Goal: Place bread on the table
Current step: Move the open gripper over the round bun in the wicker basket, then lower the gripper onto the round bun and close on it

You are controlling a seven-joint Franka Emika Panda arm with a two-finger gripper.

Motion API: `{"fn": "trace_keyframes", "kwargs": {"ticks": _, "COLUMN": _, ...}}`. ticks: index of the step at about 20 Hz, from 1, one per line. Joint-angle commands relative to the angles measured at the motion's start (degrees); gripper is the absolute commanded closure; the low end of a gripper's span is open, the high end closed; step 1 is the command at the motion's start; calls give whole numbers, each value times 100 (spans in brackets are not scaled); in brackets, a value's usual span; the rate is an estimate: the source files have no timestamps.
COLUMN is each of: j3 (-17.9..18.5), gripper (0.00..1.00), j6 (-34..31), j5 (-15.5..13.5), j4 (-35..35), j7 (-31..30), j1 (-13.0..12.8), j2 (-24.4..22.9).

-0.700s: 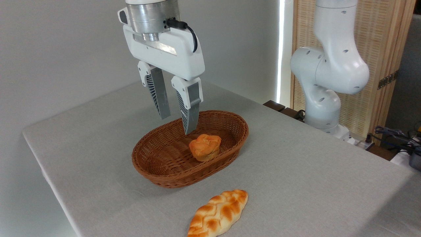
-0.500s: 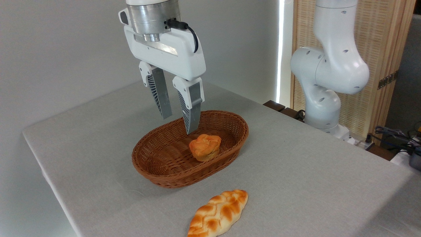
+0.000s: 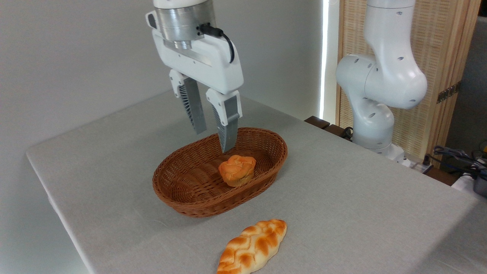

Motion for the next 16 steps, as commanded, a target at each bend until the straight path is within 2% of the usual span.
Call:
{"fn": "trace_keyframes", "kwargs": {"ticks": 1, "j3": -59, "gripper": 0, "j6": 245, "j5": -464, "j4": -1047, "j7": 188, "j1": -43, "j2": -685}}
{"fn": "trace_keyframes", "kwargs": {"ticks": 3, "j3": -339, "gripper": 0, "j6": 736, "j5": -605, "j4": -1662, "j7": 242, "j1": -69, "j2": -923}}
{"fn": "trace_keyframes", "kwargs": {"ticks": 5, "j3": -516, "gripper": 0, "j6": 1010, "j5": -606, "j4": -2129, "j7": 242, "j1": -148, "j2": -1038}}
{"fn": "trace_keyframes", "kwargs": {"ticks": 9, "j3": -700, "gripper": 0, "j6": 1449, "j5": -606, "j4": -2631, "j7": 259, "j1": -351, "j2": -1039}}
{"fn": "trace_keyframes", "kwargs": {"ticks": 11, "j3": -841, "gripper": 0, "j6": 1573, "j5": -466, "j4": -2764, "j7": 390, "j1": -351, "j2": -1047}}
{"fn": "trace_keyframes", "kwargs": {"ticks": 13, "j3": -842, "gripper": 0, "j6": 1565, "j5": -220, "j4": -2764, "j7": 654, "j1": -333, "j2": -1047}}
{"fn": "trace_keyframes", "kwargs": {"ticks": 16, "j3": -850, "gripper": 0, "j6": 1565, "j5": 0, "j4": -2773, "j7": 716, "j1": -333, "j2": -1012}}
